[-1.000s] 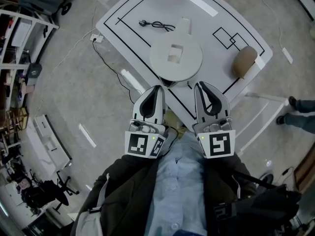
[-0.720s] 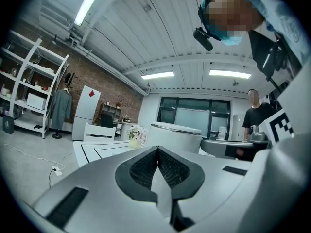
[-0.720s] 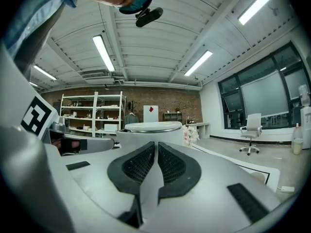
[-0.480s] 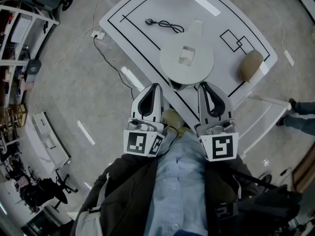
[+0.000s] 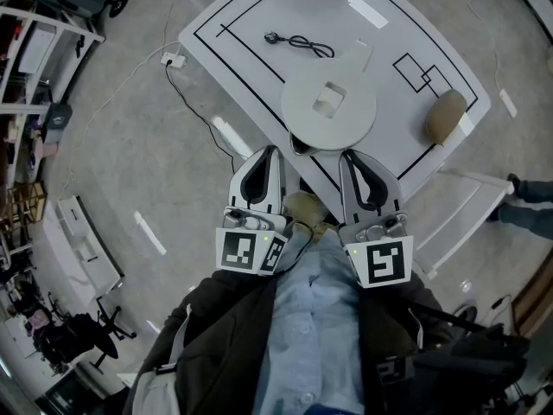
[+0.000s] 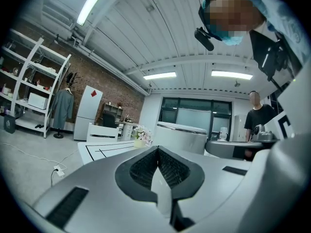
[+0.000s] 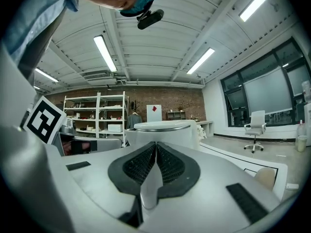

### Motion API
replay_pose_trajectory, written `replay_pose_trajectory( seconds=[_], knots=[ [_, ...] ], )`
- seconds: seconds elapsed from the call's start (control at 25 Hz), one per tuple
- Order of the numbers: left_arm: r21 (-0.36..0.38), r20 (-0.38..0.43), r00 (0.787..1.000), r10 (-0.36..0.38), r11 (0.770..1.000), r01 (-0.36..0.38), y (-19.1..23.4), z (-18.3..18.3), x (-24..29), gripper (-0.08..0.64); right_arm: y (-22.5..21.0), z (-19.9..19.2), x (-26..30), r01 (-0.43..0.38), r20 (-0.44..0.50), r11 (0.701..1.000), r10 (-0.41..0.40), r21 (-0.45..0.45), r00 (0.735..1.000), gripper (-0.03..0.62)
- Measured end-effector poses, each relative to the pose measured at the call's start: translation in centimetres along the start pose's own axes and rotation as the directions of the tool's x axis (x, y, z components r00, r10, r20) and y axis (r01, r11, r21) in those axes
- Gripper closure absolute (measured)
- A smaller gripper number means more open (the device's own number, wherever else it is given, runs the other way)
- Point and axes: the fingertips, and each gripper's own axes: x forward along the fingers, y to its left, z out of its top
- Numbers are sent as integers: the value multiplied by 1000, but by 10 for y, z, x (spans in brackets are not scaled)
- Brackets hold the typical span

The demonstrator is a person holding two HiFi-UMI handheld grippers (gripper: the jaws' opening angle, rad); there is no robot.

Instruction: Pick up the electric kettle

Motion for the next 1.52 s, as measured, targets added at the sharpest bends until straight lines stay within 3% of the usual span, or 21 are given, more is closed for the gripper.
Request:
replay_pose_trajectory(
  seconds=[0.6, 1.08, 1.52],
  knots=[
    [4, 0, 1000, 14, 1000, -14, 3, 4, -5, 555, 12, -2, 3, -45, 0, 999, 45, 27, 999, 566],
    [-29, -38, 999, -17, 999, 16, -35, -14, -16, 555, 7, -33, -29, -64, -97, 992, 74, 108, 993, 566],
    [-61, -32, 998, -57, 997, 55, -89, -23, -34, 555, -24, -32, -94, 26, -95, 995, -17, 96, 995, 566]
  ],
)
